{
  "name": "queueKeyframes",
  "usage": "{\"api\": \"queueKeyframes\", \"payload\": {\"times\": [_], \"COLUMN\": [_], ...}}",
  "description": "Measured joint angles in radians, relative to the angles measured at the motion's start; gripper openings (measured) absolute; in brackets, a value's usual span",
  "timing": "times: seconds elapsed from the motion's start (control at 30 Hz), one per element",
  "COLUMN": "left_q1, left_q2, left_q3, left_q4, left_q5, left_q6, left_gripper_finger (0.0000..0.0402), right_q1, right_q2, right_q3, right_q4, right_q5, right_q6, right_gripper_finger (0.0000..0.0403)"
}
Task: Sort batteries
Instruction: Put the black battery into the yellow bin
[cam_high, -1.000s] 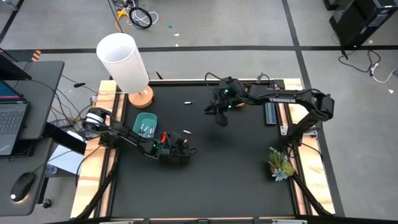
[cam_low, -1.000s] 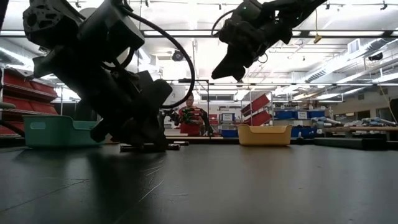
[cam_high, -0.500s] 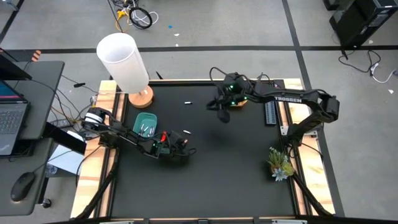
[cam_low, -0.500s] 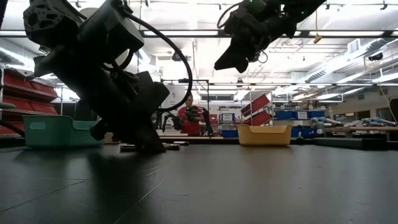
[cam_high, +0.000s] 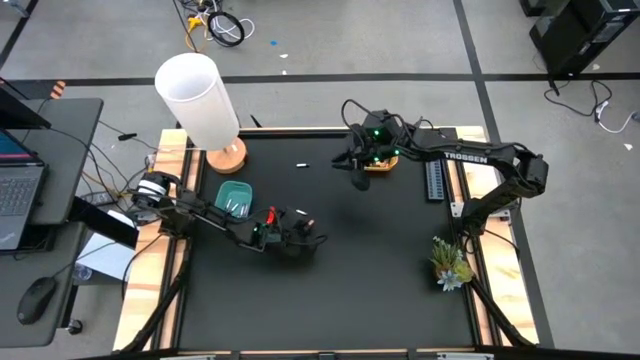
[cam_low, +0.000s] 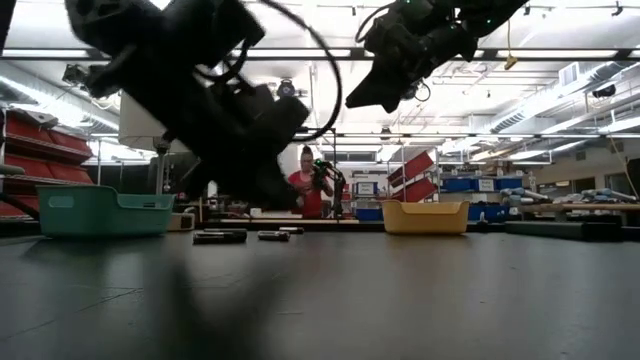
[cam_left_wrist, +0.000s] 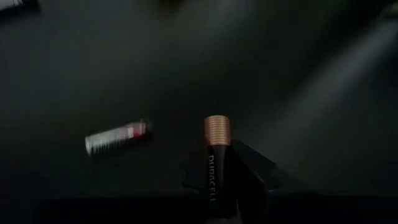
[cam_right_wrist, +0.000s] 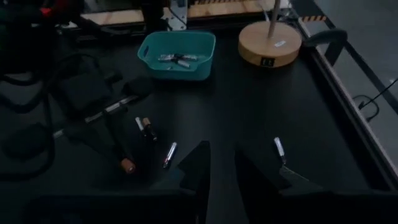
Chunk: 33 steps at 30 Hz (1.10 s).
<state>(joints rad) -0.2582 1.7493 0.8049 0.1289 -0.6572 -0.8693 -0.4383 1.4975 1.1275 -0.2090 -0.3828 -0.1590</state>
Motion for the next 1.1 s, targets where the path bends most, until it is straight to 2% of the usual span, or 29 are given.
{"api": "queueKeyframes", "payload": {"times": [0.17,0.3,0.57,0.67,0.77,0.87,0.97,1.03,1.1], "left_q1": [0.044,0.087,0.175,0.196,0.207,0.212,0.213,0.216,0.223], "left_q2": [0.000,0.000,-0.002,-0.002,-0.002,-0.002,-0.003,-0.003,-0.003], "left_q3": [0.076,0.152,0.295,0.331,0.354,0.368,0.375,0.376,0.376], "left_q4": [0.003,0.005,0.008,0.008,0.006,0.004,0.007,0.008,0.008], "left_q5": [-0.062,-0.079,-0.011,-0.012,-0.019,-0.067,-0.124,-0.130,-0.094], "left_q6": [0.094,0.231,0.540,0.714,0.883,0.995,1.073,1.125,1.159], "left_gripper_finger": [0.0054,0.0054,0.0054,0.0054,0.0054,0.0054,0.0054,0.0054,0.0054], "right_q1": [-0.038,-0.077,-0.120,-0.153,-0.195,-0.215,-0.218,-0.210,-0.195], "right_q2": [0.000,-0.002,-0.014,-0.016,-0.038,-0.088,-0.135,-0.148,-0.152], "right_q3": [0.000,0.000,0.148,0.169,0.126,0.044,-0.044,-0.104,-0.152], "right_q4": [0.007,-0.025,-0.275,-0.369,-0.428,-0.416,-0.325,-0.227,-0.100], "right_q5": [-0.022,-0.056,-0.070,-0.162,-0.251,-0.267,-0.309,-0.335,-0.335], "right_q6": [0.071,0.096,0.065,0.097,0.100,0.112,0.169,0.239,0.303], "right_gripper_finger": [0.0083,0.0086,0.0104,0.0106,0.0104,0.0103,0.0103,0.0104,0.0107]}}
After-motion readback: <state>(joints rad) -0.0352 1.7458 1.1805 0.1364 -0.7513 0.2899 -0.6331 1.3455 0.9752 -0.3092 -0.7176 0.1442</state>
